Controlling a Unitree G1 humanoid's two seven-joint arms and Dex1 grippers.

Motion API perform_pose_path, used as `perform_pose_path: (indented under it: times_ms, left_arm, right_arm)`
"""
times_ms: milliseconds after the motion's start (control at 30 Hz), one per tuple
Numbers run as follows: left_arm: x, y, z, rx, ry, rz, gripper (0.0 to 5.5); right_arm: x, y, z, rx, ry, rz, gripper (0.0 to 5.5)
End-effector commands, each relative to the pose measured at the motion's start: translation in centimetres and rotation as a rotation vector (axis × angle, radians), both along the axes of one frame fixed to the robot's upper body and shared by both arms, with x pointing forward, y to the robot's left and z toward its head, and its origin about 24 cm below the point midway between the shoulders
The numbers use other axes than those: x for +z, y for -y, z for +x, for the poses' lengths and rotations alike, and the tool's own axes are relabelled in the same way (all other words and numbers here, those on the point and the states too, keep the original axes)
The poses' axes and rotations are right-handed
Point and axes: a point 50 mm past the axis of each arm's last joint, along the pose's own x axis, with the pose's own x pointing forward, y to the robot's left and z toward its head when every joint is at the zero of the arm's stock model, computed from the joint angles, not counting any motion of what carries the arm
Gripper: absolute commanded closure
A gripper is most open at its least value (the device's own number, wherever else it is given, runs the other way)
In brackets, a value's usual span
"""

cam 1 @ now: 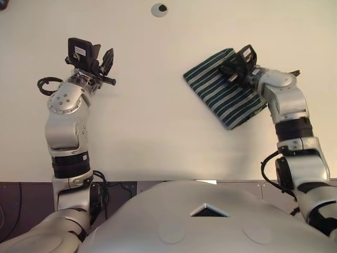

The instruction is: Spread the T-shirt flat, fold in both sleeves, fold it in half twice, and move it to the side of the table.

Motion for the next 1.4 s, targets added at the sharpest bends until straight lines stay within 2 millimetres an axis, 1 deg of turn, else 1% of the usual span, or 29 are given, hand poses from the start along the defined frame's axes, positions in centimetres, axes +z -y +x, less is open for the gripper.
perform_pose_path:
  times_ms: [33,67,133,233,367,433,467,500,533,600,667,733,767,833,933,1033,1167,1233,1400]
  left_arm:
    - [-0.3,0.1,0.2,-0.002,-0.010,-0.004,3.84]
    - [-0.3,0.1,0.3,-0.005,-0.010,-0.004,3.84]
    - [-0.2,0.1,0.5,-0.009,-0.010,-0.004,3.84]
    - [-0.4,0.2,0.6,-0.025,-0.019,0.009,3.84]
    - [-0.3,0.2,0.9,-0.029,-0.013,0.011,3.84]
    - [-0.3,0.2,0.7,-0.021,-0.002,-0.003,3.84]
    - [-0.4,0.2,0.6,-0.010,0.005,-0.009,3.84]
    - [-0.6,0.2,0.4,-0.003,0.009,-0.012,3.84]
    - [-0.8,0.3,0.1,0.007,0.015,-0.021,3.84]
    - [-1.1,0.6,-0.5,0.025,0.035,-0.033,3.84]
    - [-1.4,0.8,-1.2,0.053,0.061,-0.037,3.84]
    - [-1.9,1.2,-2.0,0.078,0.087,-0.025,3.84]
    - [-2.1,1.3,-2.4,0.089,0.098,-0.011,3.84]
    - [-2.5,1.6,-3.0,0.107,0.115,0.008,3.84]
    - [-3.0,2.1,-3.7,0.147,0.148,0.009,3.84]
    - [-3.3,2.8,-4.1,0.140,0.201,0.039,3.84]
    - [-3.9,3.7,-4.3,0.121,0.220,0.037,3.84]
    - [-4.1,3.9,-4.1,0.127,0.220,0.007,3.84]
    - [-3.9,4.3,-3.5,0.105,0.243,0.013,3.84]
  right_arm:
    - [-2.3,5.6,1.5,-0.465,-0.038,-0.196,4.44]
    - [-2.2,6.4,1.7,-0.540,-0.027,-0.213,4.44]
    - [-1.2,6.7,2.5,-0.614,0.038,-0.186,4.44]
    - [1.3,5.7,4.4,-0.653,0.199,-0.117,4.44]
    - [4.0,4.7,6.0,-0.613,0.345,-0.095,4.44]
    - [7.0,4.7,6.8,-0.591,0.511,-0.018,4.44]
    - [8.3,4.8,6.9,-0.582,0.584,0.015,4.44]
    - [9.1,5.0,6.8,-0.570,0.637,0.035,4.44]
    - [9.0,5.1,6.3,-0.553,0.670,0.060,4.44]
    - [7.8,5.1,4.4,-0.509,0.690,0.082,4.44]
    - [5.3,4.6,1.1,-0.467,0.665,0.087,4.44]
    - [3.1,3.9,-2.8,-0.435,0.602,0.098,4.44]
    - [2.5,3.5,-4.2,-0.425,0.575,0.099,4.44]
    - [1.9,2.9,-5.9,-0.414,0.539,0.100,4.44]
    - [1.8,2.1,-7.3,-0.439,0.519,0.118,4.44]
    - [2.0,1.3,-7.9,-0.433,0.525,0.113,4.44]
    - [1.8,0.8,-7.8,-0.434,0.518,0.110,4.44]
    - [1.6,0.8,-7.7,-0.436,0.511,0.109,4.44]
    - [1.0,0.7,-7.5,-0.445,0.486,0.103,4.44]
